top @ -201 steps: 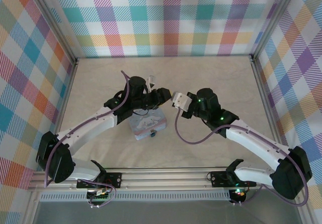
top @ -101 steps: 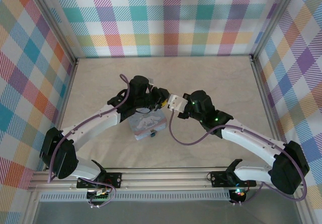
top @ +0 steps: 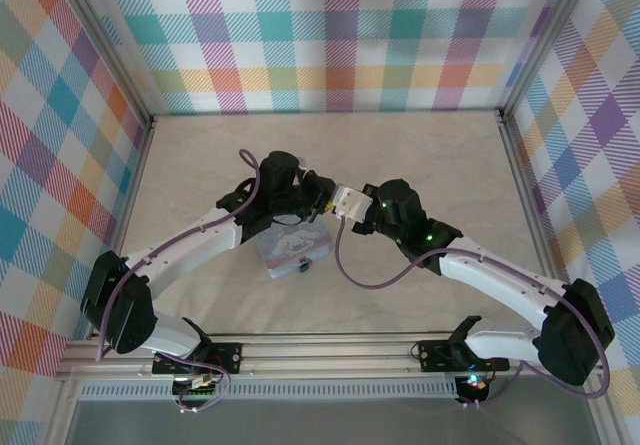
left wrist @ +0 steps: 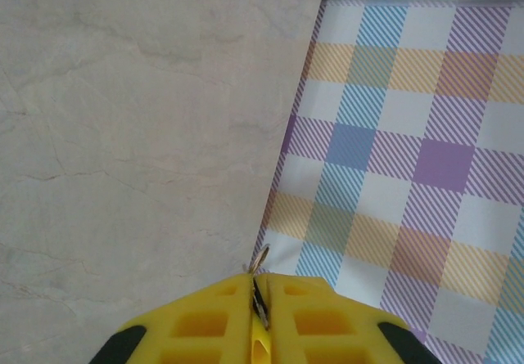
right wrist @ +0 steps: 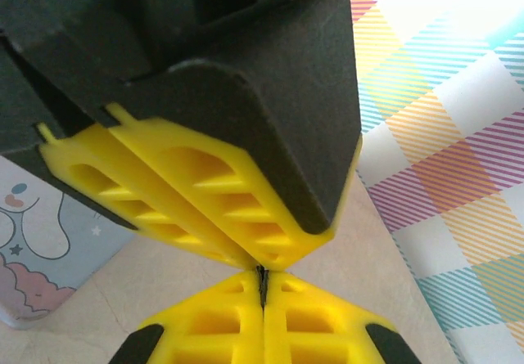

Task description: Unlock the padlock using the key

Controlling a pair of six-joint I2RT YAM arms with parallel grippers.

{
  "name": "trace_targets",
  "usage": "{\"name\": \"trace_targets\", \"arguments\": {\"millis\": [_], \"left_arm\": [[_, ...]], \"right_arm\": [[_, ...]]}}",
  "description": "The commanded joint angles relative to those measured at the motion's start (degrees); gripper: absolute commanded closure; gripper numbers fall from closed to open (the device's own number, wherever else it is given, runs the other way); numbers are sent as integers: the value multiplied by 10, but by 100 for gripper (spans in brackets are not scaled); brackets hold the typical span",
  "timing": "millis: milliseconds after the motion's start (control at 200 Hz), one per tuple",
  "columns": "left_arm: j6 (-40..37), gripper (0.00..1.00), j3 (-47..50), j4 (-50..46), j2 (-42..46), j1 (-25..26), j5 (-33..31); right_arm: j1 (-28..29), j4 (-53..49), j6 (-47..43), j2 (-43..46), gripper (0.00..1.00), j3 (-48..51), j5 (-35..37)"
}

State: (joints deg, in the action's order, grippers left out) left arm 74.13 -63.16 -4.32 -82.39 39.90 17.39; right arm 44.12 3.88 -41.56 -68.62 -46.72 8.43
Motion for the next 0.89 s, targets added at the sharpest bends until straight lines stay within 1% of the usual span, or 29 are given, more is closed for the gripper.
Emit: {"name": "trace_targets", "arguments": {"millis": [0, 185, 250, 330, 415, 560, 665, 770, 890], "left_arm": [[1, 92, -5, 7, -8, 11, 4], [-3, 100, -5, 5, -9, 12, 2], [-11, 100, -6, 2, -7, 12, -1], [-36, 100, -14, -18, -6, 12, -10], [-86, 100, -29, -53, 0, 12, -30], [-192, 100, -46, -103, 19, 12, -77], [-273, 100, -45, -107, 38, 10, -85], [-370, 100, -46, -109, 54, 7, -67], [-476, 100, -44, -111, 72, 1, -21]], "right_arm": [[6, 23, 8, -3, 100, -5, 1], [8, 13, 12, -4, 100, -9, 3], [8, 3, 16, -2, 100, -12, 3], [7, -22, 20, 5, 86, -12, -6], [7, -54, 27, 18, 74, -7, -24], [4, -105, 43, 51, 59, 11, -56], [-14, -144, 67, 80, 50, 16, -114], [-51, -174, 101, 104, 41, 15, -211], [-99, -178, 144, 117, 38, 14, -321]]}}
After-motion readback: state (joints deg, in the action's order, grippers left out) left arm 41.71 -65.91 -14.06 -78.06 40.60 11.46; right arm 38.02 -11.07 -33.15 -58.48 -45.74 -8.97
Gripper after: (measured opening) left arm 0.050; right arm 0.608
